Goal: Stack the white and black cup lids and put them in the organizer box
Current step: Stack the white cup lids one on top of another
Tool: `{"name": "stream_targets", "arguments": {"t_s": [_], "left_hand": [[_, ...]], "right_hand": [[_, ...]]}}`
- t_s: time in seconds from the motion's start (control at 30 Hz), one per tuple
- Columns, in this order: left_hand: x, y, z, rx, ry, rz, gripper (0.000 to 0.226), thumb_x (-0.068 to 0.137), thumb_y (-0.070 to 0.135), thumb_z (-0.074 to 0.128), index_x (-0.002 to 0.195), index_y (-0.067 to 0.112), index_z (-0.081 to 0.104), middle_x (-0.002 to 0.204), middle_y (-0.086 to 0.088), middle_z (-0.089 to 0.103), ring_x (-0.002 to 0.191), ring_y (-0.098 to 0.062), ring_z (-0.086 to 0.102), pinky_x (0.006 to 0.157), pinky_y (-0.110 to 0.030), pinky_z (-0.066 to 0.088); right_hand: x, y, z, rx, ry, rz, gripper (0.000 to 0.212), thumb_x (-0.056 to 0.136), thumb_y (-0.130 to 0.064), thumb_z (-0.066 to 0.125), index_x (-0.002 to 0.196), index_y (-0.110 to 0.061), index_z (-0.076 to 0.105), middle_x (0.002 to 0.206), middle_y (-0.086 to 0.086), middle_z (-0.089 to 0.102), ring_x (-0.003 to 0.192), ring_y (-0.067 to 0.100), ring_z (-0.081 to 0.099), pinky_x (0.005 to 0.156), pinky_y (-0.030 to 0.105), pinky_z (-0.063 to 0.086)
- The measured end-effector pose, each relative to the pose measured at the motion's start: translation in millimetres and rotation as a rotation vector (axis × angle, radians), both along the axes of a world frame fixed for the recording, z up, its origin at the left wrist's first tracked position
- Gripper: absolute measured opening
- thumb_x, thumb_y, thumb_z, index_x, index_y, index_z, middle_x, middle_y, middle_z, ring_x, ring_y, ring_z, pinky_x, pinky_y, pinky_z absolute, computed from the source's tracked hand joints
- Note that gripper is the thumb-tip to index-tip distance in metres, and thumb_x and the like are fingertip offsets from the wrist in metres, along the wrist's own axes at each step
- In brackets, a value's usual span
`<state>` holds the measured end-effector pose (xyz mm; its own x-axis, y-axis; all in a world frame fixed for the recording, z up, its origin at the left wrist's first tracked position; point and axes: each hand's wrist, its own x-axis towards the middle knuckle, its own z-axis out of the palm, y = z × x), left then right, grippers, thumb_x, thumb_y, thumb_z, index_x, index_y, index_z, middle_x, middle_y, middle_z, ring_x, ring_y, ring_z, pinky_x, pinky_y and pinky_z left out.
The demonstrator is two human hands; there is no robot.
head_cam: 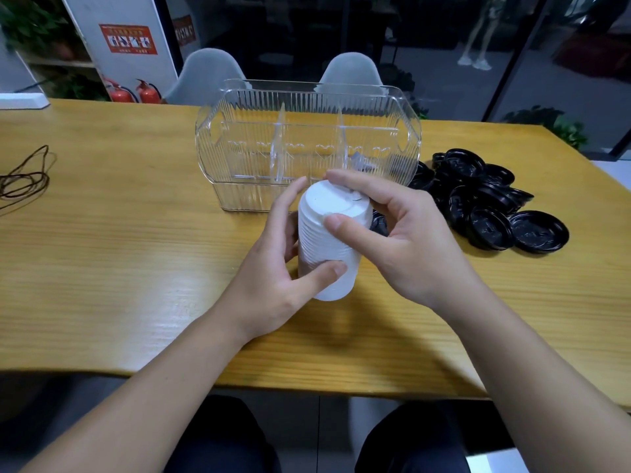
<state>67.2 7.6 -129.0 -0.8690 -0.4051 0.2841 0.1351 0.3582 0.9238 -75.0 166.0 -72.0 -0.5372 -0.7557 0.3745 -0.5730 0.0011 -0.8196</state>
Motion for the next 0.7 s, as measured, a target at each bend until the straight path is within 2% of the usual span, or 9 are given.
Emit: {"name": "stream_targets", "arguments": {"t_s": [0.13,0.3,0.4,0.5,0.6,0.67,0.7], "left_hand": [[-1,-2,-2,-0.001,-0.004,0.019,0.109,0.094,0.019,0.093,0.179,0.03,0.025,0.159,0.01,0.066,0.15,-0.021,0.065,0.126,-0.058,0.049],[0,0,0,-0.04,0.007,0.018,0.097,0.095,0.022,0.092,0.173,0.029,0.036,0.159,0.011,0.065,0.15,-0.022,0.064,0.125,-0.058,0.051],[0,0,1,-0.056,-0.002,0.023,0.088,0.096,0.023,0.09,0.17,0.029,0.042,0.157,0.01,0.067,0.149,-0.021,0.065,0.124,-0.057,0.052],[0,1,2,-0.069,-0.013,0.013,0.086,0.096,0.025,0.089,0.169,0.027,0.043,0.16,0.008,0.065,0.152,-0.023,0.062,0.125,-0.057,0.051],[2,-2,9,-0.124,-0.079,-0.024,0.096,0.098,0.04,0.091,0.174,0.032,0.033,0.168,0.017,0.056,0.159,-0.012,0.052,0.13,-0.049,0.046],[6,-7,14,-0.144,-0.141,-0.039,0.11,0.094,0.057,0.088,0.179,0.04,0.022,0.172,0.025,0.048,0.161,0.001,0.044,0.132,-0.041,0.042],[9,-8,15,-0.126,-0.147,-0.03,0.109,0.094,0.063,0.086,0.179,0.042,0.021,0.173,0.025,0.047,0.161,0.002,0.044,0.132,-0.042,0.042]], "right_hand": [[14,-3,-9,-0.071,-0.027,-0.132,0.057,0.092,-0.038,0.092,0.144,-0.025,0.074,0.139,-0.018,0.075,0.136,-0.001,0.065,0.119,0.037,0.053],[21,-7,-19,-0.127,-0.129,-0.138,0.057,0.094,-0.03,0.091,0.147,-0.023,0.072,0.142,-0.012,0.074,0.137,0.008,0.067,0.118,0.041,0.054],[27,-7,-23,-0.139,-0.16,-0.114,0.06,0.1,-0.03,0.085,0.156,-0.024,0.064,0.15,-0.009,0.069,0.144,0.014,0.063,0.121,0.045,0.051],[31,-2,-26,-0.12,-0.233,-0.084,0.073,0.103,-0.037,0.081,0.168,-0.026,0.048,0.158,-0.013,0.062,0.148,0.009,0.058,0.125,0.042,0.047],[36,12,-27,-0.111,-0.372,-0.087,0.085,0.102,-0.055,0.075,0.174,-0.031,0.035,0.166,-0.017,0.054,0.151,-0.001,0.053,0.129,0.04,0.043],[40,23,-29,-0.106,-0.462,-0.125,0.091,0.097,-0.066,0.07,0.174,-0.034,0.035,0.168,-0.02,0.051,0.151,-0.007,0.049,0.13,0.037,0.041],[42,28,-32,-0.104,-0.494,-0.132,0.091,0.096,-0.071,0.068,0.173,-0.034,0.037,0.168,-0.021,0.051,0.151,-0.008,0.049,0.131,0.038,0.04]]}}
